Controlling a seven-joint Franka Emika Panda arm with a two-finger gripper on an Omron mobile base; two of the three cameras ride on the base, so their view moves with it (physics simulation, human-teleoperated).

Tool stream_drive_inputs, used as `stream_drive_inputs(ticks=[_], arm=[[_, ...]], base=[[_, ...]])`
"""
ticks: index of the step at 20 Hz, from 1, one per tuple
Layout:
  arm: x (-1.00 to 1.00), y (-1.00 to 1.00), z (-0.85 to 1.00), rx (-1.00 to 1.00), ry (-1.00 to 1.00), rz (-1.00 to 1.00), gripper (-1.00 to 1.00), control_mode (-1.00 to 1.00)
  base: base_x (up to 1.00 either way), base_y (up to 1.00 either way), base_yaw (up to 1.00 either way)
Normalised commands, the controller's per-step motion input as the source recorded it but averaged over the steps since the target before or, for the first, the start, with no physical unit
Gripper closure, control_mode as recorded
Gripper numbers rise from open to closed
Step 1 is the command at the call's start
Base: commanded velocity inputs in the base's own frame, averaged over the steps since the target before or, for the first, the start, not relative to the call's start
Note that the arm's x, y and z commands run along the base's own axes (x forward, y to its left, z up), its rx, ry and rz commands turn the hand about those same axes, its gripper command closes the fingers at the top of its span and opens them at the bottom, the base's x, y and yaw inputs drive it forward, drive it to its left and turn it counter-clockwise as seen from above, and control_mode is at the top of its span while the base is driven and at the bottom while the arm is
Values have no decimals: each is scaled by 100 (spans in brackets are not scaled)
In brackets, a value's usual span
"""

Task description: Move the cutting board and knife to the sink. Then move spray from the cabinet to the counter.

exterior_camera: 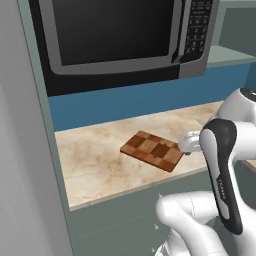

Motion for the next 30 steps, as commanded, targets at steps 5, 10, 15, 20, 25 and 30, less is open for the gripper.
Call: stream_drive_inputs(ticks=[5,10,15,20,25,30], arm=[[50,-23,0,1,0,0,-100,-100],[51,-7,0,0,0,0,-100,-100],[61,0,-5,0,0,0,-100,-100],[57,-1,-13,0,0,0,-100,-100],[32,-15,-24,0,0,0,-100,-100],[21,-21,-28,0,0,0,-100,-100]], base=[[0,0,0],[0,0,0],[0,0,0],[0,0,0],[0,0,0],[0,0,0]])
